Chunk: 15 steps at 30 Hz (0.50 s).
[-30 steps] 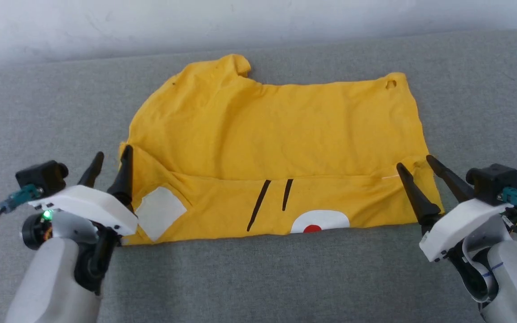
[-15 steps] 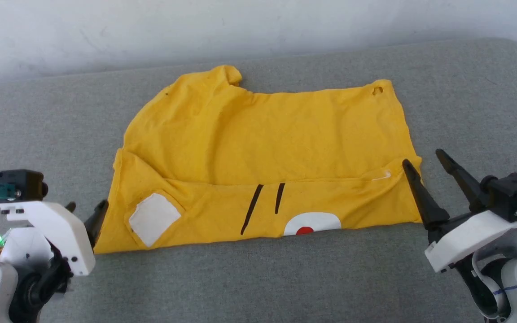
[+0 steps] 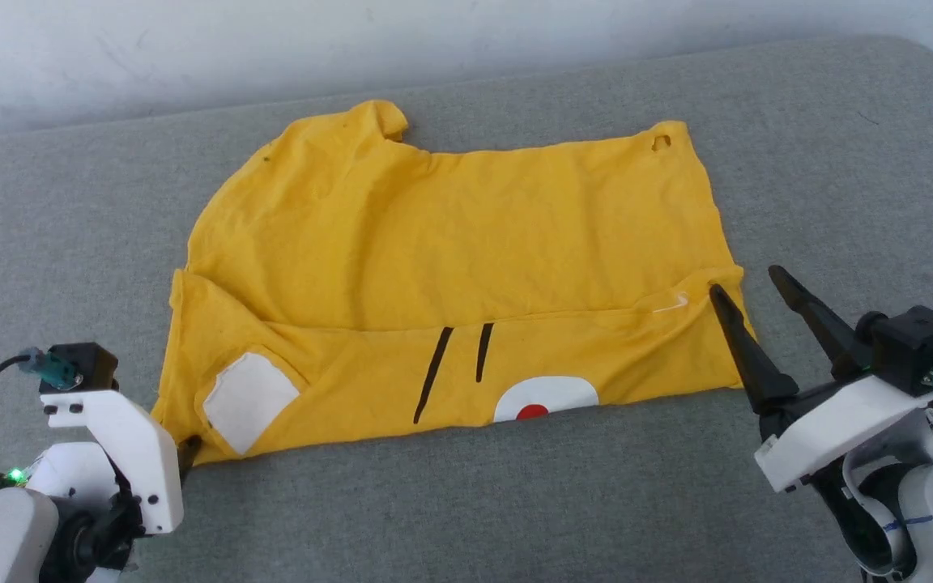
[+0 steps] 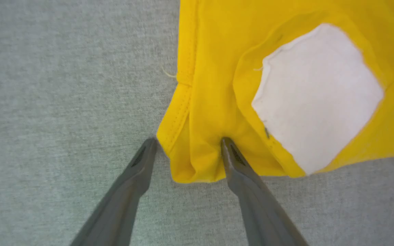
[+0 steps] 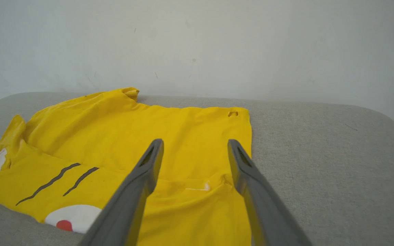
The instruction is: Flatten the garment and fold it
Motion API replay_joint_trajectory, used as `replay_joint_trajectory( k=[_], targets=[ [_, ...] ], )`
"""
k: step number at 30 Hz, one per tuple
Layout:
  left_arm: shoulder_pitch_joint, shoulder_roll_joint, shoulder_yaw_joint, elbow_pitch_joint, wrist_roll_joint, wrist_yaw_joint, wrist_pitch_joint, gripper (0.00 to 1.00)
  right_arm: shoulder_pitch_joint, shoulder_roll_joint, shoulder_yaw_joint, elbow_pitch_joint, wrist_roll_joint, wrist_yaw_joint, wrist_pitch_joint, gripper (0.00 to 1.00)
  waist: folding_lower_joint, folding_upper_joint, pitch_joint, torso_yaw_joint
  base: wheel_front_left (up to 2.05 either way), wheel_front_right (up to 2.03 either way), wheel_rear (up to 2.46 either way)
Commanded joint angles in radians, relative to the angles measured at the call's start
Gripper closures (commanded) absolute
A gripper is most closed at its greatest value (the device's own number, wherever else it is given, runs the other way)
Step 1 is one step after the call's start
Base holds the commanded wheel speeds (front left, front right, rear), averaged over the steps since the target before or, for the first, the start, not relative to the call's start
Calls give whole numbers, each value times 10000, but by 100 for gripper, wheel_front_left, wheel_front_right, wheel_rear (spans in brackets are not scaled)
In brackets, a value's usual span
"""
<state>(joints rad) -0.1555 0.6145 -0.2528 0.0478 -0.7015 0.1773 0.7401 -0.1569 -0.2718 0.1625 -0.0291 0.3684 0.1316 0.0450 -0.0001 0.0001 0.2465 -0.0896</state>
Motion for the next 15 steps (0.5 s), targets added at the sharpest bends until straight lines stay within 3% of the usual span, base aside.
replay_joint_trajectory(
  k=[1, 2, 3, 15],
  targets=[
    [194, -444, -421, 320, -156, -139, 197, 65, 16, -95, -39, -18, 147, -9, 67, 0, 1, -1, -21, -54, 0, 0, 0],
    [218, -539, -478, 355, -240, -185, 237, 94, -9, -203, -89, -18, 251, -9, 157, 0, 1, -1, -36, -69, 0, 0, 0],
    [230, -593, -524, 398, -269, -215, 240, 100, -38, -305, -166, -21, 336, -9, 256, 0, 1, -1, -55, -74, 0, 0, 0],
    [-47, -781, -344, 447, -219, -404, -731, 100, -586, -1432, -22, 1662, 2194, -9, 4124, 0, 1, -1, -10, 276, 0, 0, 0]
  ],
)
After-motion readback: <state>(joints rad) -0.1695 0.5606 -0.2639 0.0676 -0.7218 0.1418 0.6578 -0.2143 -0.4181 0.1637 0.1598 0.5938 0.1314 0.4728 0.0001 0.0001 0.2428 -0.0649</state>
